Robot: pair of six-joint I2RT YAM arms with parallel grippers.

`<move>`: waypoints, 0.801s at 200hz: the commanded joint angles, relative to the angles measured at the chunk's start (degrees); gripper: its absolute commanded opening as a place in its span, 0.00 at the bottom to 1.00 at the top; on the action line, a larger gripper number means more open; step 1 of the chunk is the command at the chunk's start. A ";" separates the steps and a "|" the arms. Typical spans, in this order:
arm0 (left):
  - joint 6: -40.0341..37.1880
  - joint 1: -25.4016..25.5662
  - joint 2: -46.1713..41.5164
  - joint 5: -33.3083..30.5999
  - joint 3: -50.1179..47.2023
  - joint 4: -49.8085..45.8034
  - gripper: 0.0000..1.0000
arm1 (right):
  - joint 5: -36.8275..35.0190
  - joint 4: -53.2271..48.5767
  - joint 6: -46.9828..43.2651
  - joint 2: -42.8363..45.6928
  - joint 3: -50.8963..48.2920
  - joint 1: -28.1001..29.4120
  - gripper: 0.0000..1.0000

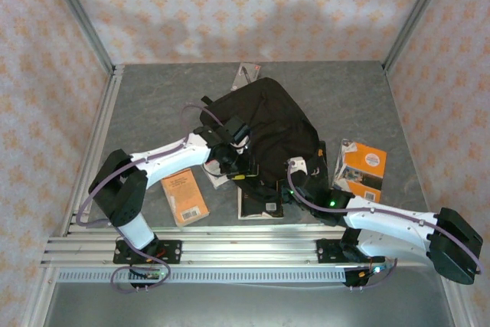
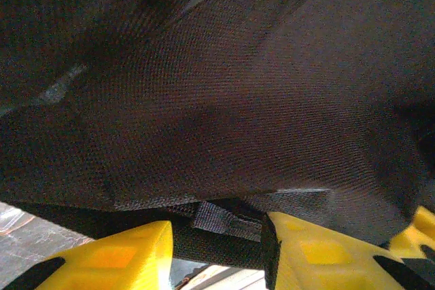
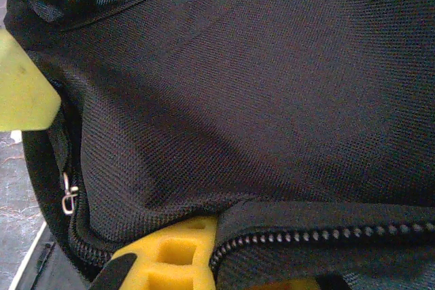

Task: Pack the student bag
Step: Unzip the student bag at the top-right of the table.

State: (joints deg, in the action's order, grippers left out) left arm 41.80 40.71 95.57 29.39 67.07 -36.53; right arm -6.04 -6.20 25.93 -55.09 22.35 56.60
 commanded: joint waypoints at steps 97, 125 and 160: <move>-0.67 2.27 3.33 0.92 2.56 2.66 0.33 | 0.77 0.22 0.92 -1.11 0.59 0.60 0.00; -0.80 2.45 3.57 -0.17 2.11 2.17 0.25 | 0.82 0.04 1.21 -1.05 0.51 0.55 0.00; -0.76 2.46 4.56 -4.67 2.43 -1.14 0.10 | 0.61 -0.86 1.23 -0.22 0.35 0.54 0.00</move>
State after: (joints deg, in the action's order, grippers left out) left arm 41.54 42.41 98.85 28.69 68.45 -35.00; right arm -5.96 -6.17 26.41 -55.81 22.35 56.60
